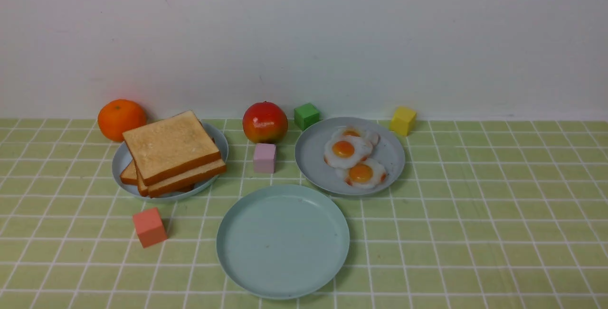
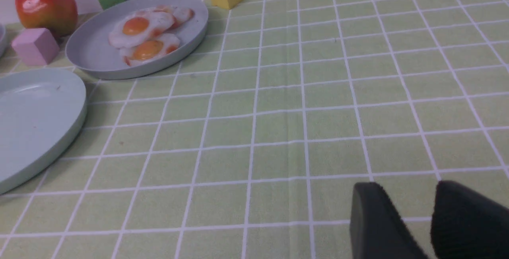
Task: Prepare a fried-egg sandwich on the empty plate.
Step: Use the left arm to grab a slice of bread
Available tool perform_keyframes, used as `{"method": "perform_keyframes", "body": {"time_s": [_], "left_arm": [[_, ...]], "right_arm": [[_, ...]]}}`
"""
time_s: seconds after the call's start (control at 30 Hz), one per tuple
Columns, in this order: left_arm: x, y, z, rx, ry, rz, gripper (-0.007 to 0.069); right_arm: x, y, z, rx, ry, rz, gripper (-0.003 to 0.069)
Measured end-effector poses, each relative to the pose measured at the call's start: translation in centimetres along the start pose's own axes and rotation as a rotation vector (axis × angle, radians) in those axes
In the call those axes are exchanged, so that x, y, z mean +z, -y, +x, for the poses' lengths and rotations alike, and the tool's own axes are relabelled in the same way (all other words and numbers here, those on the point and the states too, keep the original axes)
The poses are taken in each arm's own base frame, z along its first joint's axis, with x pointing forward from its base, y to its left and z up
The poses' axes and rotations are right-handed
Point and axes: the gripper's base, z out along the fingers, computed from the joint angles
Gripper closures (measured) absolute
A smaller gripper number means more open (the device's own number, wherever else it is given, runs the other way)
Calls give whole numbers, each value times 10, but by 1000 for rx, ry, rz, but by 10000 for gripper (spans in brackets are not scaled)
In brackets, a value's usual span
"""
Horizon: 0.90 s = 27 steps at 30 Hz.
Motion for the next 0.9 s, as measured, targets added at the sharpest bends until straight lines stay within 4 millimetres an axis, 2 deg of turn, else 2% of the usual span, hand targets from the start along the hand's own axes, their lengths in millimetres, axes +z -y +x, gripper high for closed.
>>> {"method": "perform_keyframes", "body": {"time_s": [0.3, 0.5, 0.53, 0.63, 0.77, 0.83, 0.87, 0.9], "left_arm": [[0, 1, -3, -13, 37, 14, 386], [-2, 9, -17, -418, 164, 141, 386], [-3, 10, -21, -534, 199, 175, 386], [-5, 10, -29, -630, 275, 211, 386], [-9, 15, -36, -626, 271, 229, 428], [-18, 23, -48, -539, 253, 243, 486], [-17, 24, -47, -539, 243, 240, 493], [-25, 33, -62, -426, 209, 235, 557]], "right_arm": [[0, 0, 0, 0, 0, 0, 419], [0, 0, 0, 0, 0, 0, 419], [0, 0, 0, 0, 0, 0, 419], [0, 0, 0, 0, 0, 0, 419], [0, 0, 0, 0, 0, 0, 419], [0, 0, 0, 0, 0, 0, 419], [0, 0, 0, 0, 0, 0, 419], [0, 0, 0, 0, 0, 0, 419]]}}
